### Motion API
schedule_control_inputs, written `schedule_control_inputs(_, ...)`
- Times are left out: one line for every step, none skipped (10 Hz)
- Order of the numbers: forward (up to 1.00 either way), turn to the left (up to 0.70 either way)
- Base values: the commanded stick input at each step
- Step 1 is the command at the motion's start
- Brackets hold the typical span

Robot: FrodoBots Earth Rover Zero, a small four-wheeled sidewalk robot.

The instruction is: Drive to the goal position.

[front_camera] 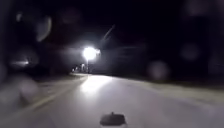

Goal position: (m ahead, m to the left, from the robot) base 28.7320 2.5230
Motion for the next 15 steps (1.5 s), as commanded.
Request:
schedule_control_inputs(1.0, -0.04)
schedule_control_inputs(1.0, -0.04)
schedule_control_inputs(1.0, -0.03)
schedule_control_inputs(1.0, -0.01)
schedule_control_inputs(1.0, 0.02)
schedule_control_inputs(1.0, 0.06)
schedule_control_inputs(1.0, 0.1)
schedule_control_inputs(1.0, 0.12)
schedule_control_inputs(1.0, 0.12)
schedule_control_inputs(1.0, 0.12)
schedule_control_inputs(1.0, 0.11)
schedule_control_inputs(1.0, 0.09)
schedule_control_inputs(1.0, 0.08)
schedule_control_inputs(1.0, 0.06)
schedule_control_inputs(1.0, 0.11)
